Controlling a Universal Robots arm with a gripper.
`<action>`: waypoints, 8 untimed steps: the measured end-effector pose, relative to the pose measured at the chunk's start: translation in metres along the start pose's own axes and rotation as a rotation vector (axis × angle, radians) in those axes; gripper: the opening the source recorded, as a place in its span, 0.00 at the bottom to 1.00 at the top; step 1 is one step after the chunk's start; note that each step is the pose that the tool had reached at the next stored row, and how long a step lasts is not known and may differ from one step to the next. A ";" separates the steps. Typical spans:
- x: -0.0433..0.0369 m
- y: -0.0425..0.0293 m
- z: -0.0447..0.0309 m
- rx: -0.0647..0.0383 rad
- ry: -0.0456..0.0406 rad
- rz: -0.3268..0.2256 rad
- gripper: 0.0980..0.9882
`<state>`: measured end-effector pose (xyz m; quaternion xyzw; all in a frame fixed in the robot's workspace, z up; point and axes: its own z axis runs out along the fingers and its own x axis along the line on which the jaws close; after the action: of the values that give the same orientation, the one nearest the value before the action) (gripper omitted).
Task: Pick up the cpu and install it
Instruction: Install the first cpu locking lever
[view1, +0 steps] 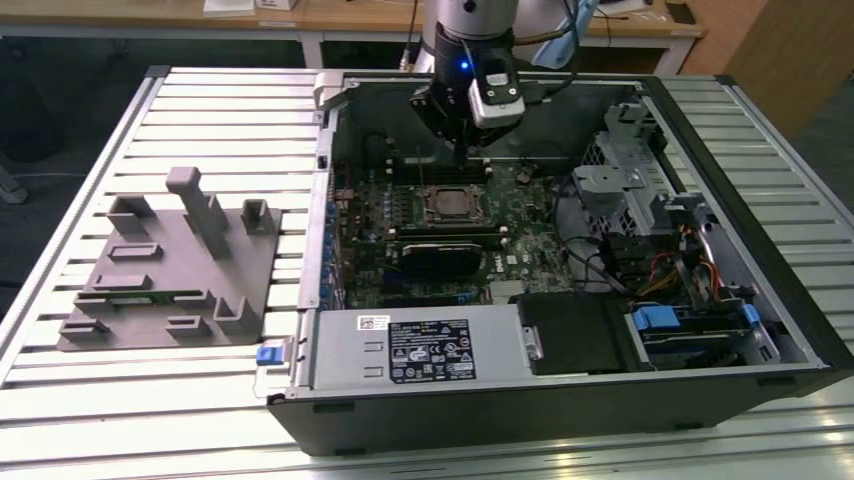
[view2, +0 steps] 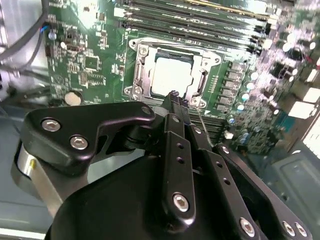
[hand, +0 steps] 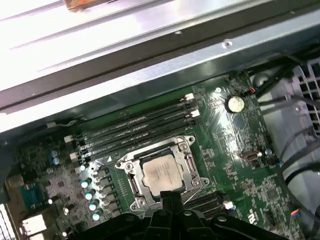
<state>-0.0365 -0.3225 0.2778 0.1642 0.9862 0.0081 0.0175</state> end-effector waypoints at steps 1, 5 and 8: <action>0.0000 0.0000 0.0001 -0.001 0.0004 -0.020 0.01; 0.0000 0.0000 0.0004 -0.003 0.0020 -0.091 0.01; 0.0000 0.0000 0.0007 -0.005 0.0032 -0.146 0.01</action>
<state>-0.0366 -0.3225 0.2771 0.0916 0.9956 0.0093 0.0168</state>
